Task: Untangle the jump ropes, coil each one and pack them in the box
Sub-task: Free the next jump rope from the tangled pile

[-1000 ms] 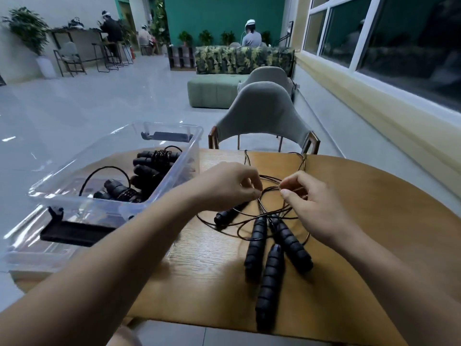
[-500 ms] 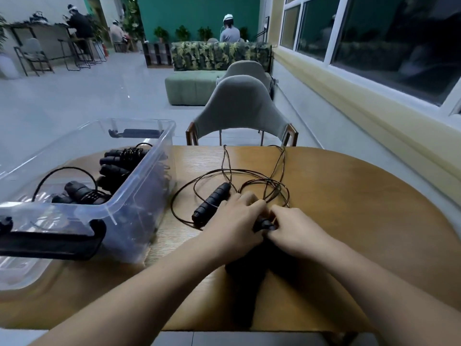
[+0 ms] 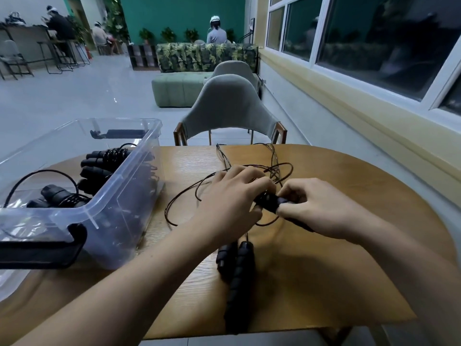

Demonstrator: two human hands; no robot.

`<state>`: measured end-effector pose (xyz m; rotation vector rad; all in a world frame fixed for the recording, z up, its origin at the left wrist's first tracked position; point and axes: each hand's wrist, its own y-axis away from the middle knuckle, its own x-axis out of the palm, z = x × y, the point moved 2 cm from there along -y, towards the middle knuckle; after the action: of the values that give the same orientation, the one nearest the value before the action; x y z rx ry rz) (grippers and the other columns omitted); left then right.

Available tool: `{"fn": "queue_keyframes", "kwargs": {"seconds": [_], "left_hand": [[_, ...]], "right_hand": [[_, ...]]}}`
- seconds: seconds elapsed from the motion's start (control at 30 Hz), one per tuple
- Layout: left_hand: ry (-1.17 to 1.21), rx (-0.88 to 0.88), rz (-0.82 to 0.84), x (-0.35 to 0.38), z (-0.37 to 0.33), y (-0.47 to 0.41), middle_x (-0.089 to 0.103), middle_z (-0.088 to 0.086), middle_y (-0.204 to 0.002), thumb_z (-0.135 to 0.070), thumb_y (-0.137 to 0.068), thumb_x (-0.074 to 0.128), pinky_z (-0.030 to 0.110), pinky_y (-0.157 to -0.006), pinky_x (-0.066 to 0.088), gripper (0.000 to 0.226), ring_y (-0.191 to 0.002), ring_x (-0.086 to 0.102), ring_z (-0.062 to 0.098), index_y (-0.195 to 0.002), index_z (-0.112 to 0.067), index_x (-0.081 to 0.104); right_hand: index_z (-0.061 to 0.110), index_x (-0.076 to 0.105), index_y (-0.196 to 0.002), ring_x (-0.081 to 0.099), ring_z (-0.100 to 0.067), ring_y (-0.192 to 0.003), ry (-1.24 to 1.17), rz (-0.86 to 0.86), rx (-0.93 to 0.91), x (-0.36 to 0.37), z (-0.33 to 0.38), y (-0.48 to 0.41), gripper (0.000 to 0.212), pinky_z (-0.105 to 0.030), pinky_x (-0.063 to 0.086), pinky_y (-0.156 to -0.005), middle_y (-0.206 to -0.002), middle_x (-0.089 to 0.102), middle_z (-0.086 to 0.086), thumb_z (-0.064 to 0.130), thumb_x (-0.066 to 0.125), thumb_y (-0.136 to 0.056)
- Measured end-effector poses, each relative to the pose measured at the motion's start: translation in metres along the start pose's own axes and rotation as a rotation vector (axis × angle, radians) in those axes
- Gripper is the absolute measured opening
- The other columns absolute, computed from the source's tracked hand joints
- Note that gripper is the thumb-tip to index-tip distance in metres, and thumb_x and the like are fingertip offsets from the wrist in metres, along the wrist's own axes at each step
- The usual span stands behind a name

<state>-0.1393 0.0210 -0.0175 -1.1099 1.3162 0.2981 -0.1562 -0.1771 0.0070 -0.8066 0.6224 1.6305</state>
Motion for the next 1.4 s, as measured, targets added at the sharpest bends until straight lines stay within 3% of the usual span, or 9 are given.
{"fn": "queue_keyframes", "kwargs": {"seconds": [0.13, 0.23, 0.4, 0.53, 0.7, 0.93, 1.2, 1.33, 1.4], "left_hand": [[-0.126, -0.066, 0.044, -0.004, 0.013, -0.004, 0.059, -0.013, -0.133, -0.023, -0.082, 0.073, 0.046, -0.101, 0.038, 0.039, -0.128, 0.046, 0.022, -0.116, -0.038, 0.063], [-0.168, -0.167, 0.121, -0.007, 0.039, -0.004, 0.056, -0.014, -0.138, -0.039, -0.083, 0.078, 0.048, -0.105, 0.036, 0.035, -0.131, 0.044, 0.023, -0.115, -0.039, 0.064], [-0.111, -0.138, 0.080, -0.009, 0.037, -0.003, 0.055, -0.014, -0.141, -0.058, -0.080, 0.081, 0.048, -0.105, 0.035, 0.050, -0.132, 0.044, 0.021, -0.123, -0.038, 0.066], [-0.010, -0.087, -0.038, -0.006, 0.024, -0.003, 0.057, -0.007, -0.144, -0.049, -0.094, 0.066, 0.047, -0.101, 0.036, 0.029, -0.134, 0.044, 0.023, -0.114, -0.029, 0.072], [0.054, -0.192, -0.167, -0.003, 0.034, -0.007, 0.061, -0.007, -0.137, -0.038, -0.100, 0.067, 0.044, -0.098, 0.033, 0.014, -0.130, 0.047, 0.024, -0.100, -0.025, 0.073], [0.042, -0.323, -0.155, 0.007, 0.057, -0.005, 0.048, -0.004, -0.153, -0.040, -0.102, 0.066, 0.043, -0.099, 0.030, 0.019, -0.138, 0.039, 0.026, -0.096, -0.023, 0.075], [-0.070, -0.185, -0.357, -0.007, 0.029, -0.006, 0.045, 0.001, -0.159, -0.035, -0.105, 0.062, 0.048, -0.102, 0.033, 0.027, -0.151, 0.032, 0.028, -0.084, -0.017, 0.065], [-0.121, -0.094, -0.502, -0.023, 0.003, -0.005, 0.054, 0.003, -0.147, -0.033, -0.108, 0.059, 0.047, -0.099, 0.037, 0.026, -0.139, 0.042, 0.027, -0.090, -0.015, 0.068], [-0.139, -0.068, -0.562, -0.029, -0.009, -0.003, 0.058, 0.004, -0.138, -0.032, -0.108, 0.059, 0.046, -0.095, 0.037, 0.025, -0.129, 0.045, 0.028, -0.093, -0.015, 0.070]], "right_hand": [[0.030, 0.072, -0.087, 0.060, -0.006, -0.069, 0.055, 0.021, -0.016, -0.002, 0.001, 0.004, 0.010, -0.020, 0.043, -0.056, -0.077, 0.069, 0.012, 0.037, 0.077, -0.084], [0.028, 0.074, -0.090, 0.062, -0.007, -0.070, -0.021, 0.028, -0.048, -0.010, 0.002, 0.011, 0.008, -0.028, 0.046, -0.061, -0.079, 0.071, 0.009, 0.034, 0.079, -0.086], [0.025, 0.076, -0.096, 0.067, -0.030, -0.078, -0.229, 0.056, -0.110, -0.018, 0.003, 0.021, 0.004, -0.039, 0.049, -0.063, -0.086, 0.074, -0.004, 0.024, 0.079, -0.094], [0.025, 0.077, -0.097, 0.063, -0.014, -0.069, -0.371, 0.073, -0.158, -0.022, 0.007, 0.028, 0.011, -0.032, 0.048, -0.059, -0.084, 0.073, -0.006, 0.031, 0.080, -0.089], [0.014, 0.074, -0.099, 0.052, -0.029, -0.068, -0.581, 0.015, -0.235, -0.035, 0.004, 0.032, 0.024, -0.048, 0.037, -0.063, -0.077, 0.062, -0.011, 0.029, 0.072, -0.081], [0.010, 0.063, -0.105, 0.049, -0.024, -0.067, -1.004, -0.145, -0.297, -0.056, 0.001, 0.034, 0.018, -0.034, 0.041, -0.061, -0.083, 0.051, -0.012, 0.018, 0.054, -0.093], [0.010, 0.053, -0.113, 0.059, -0.026, -0.077, -1.184, -0.154, -0.134, -0.023, 0.006, 0.021, 0.012, -0.038, 0.047, -0.064, -0.091, 0.059, -0.013, 0.013, 0.045, -0.104], [0.009, 0.052, -0.117, 0.055, -0.025, -0.074, -1.266, -0.031, -0.049, 0.001, 0.013, 0.018, 0.035, -0.039, 0.051, -0.067, -0.086, 0.054, -0.012, 0.007, 0.061, -0.083], [0.007, 0.055, -0.111, 0.052, -0.023, -0.068, -1.230, 0.000, -0.042, 0.011, 0.017, 0.018, 0.032, -0.035, 0.049, -0.061, -0.080, 0.052, -0.011, 0.001, 0.068, -0.082]]}}
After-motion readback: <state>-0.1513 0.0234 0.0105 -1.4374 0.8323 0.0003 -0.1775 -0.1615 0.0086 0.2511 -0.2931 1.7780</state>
